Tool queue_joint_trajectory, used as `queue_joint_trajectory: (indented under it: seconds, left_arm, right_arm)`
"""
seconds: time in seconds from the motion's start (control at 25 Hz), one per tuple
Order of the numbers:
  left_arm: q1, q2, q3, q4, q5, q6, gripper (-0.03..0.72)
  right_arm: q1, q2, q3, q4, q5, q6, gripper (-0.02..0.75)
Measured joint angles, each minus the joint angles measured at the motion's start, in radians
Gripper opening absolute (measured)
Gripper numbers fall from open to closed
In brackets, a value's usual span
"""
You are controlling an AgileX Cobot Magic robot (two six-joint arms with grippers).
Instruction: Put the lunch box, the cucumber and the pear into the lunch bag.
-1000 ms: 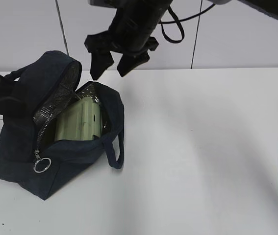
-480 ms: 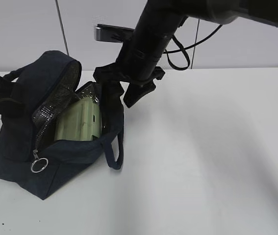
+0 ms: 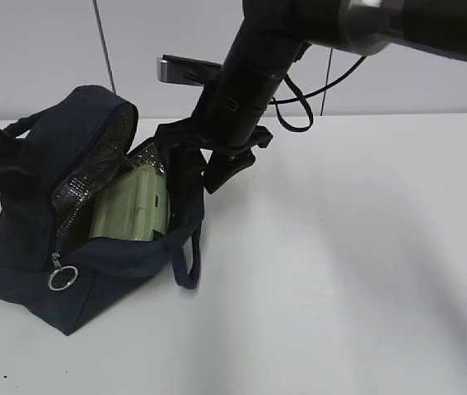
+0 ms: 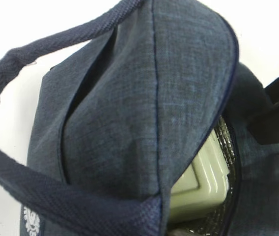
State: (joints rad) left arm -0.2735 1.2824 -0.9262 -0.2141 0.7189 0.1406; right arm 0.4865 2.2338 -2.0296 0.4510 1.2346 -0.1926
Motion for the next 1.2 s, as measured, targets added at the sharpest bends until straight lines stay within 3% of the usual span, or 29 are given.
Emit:
queue_joint_trajectory:
  seconds: [0.2, 0.36, 0.44, 0.64, 0.88, 1.2]
  left_arm:
    - [0.0, 0.0, 0.0, 0.0, 0.0, 0.0, -0.019]
    - [0.0, 0.0, 0.0, 0.0, 0.0, 0.0, -0.019]
    - [0.0, 0.0, 0.0, 0.001, 0.0, 0.0, -0.019]
    - [0.0, 0.0, 0.0, 0.006, 0.019, 0.007, -0.019]
    - [-0.015, 0.007, -0.031, 0.014, 0.071, 0.023, -0.019]
    - [-0.17, 0.156, -0.197, -0.013, 0.073, 0.037, -0.019]
  right_arm:
    - [0.0, 0.0, 0.058, 0.002, -0.008, -0.021, 0.389]
    - [0.0, 0.0, 0.073, 0.019, -0.008, -0.058, 0.091]
    - [0.0, 0.0, 0.073, 0.048, -0.009, -0.077, 0.034]
    - [0.0, -0.022, 0.077, 0.144, -0.017, -0.141, 0.02]
    - [-0.016, -0.186, 0.077, 0.109, -0.038, -0.155, 0.018]
    - [-0.048, -0.356, 0.077, -0.002, 0.0, -0.157, 0.017]
